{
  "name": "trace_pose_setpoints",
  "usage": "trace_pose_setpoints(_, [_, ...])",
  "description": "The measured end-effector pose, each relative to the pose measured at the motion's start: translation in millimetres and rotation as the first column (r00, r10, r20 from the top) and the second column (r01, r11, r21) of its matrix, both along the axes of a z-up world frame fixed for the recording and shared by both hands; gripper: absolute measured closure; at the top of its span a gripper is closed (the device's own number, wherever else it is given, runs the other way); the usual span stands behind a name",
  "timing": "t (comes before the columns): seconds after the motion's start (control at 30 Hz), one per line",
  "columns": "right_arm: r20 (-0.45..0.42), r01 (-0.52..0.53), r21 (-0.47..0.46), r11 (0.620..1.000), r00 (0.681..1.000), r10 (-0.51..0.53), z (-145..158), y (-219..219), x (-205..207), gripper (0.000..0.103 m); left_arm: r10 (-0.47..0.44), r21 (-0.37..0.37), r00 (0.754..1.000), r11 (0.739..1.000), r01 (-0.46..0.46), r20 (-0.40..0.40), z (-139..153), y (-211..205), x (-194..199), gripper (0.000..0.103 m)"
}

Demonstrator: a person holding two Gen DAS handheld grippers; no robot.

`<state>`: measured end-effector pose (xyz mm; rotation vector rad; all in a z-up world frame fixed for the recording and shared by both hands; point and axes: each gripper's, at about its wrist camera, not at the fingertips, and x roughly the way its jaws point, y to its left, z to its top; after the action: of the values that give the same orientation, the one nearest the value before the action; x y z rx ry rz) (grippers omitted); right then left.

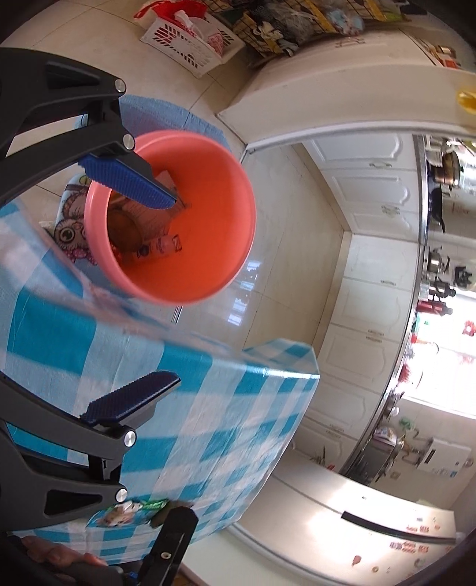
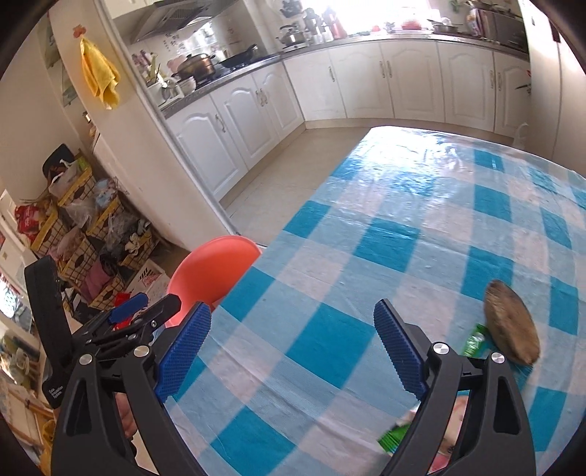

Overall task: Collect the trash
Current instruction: 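Move both open tools back over the wipes packet and small loaf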

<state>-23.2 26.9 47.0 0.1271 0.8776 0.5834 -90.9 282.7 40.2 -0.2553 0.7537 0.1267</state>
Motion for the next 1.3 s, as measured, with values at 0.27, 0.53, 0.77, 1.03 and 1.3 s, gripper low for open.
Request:
trace_pose_setpoints(0.27, [0.006,0.059,0.016,0.998,0.998,-0.059,1,-36,-6,0.013,-0.082,0.015,0.997,0.997,0.082,0.001,7,-35,-4,0.012])
trace_pose_setpoints(0.53, [0.007,0.131,0.027,0.991,0.991,-0.131,-2,-81,-13,0.013,-0.168,0.033,0.986,0.985,0.168,-0.005,12,-69,-7,0.012])
trace_pose_setpoints(0.77, [-0.005,0.185,0.039,0.982,0.983,-0.185,-7,-116,-16,0.013,-0.236,0.051,0.972,0.970,0.237,-0.021,13,-101,-9,0.012])
trace_pose_setpoints(1.03, [-0.012,0.238,0.049,0.970,0.971,-0.237,-11,-147,-17,0.013,-0.305,0.065,0.951,0.949,0.307,-0.042,13,-135,-7,0.012])
trace_pose_setpoints(1.3, [-0.027,0.276,0.066,0.959,0.961,-0.274,-17,-172,-13,0.013,-0.366,0.076,0.929,0.926,0.369,-0.054,13,-163,-4,0.012])
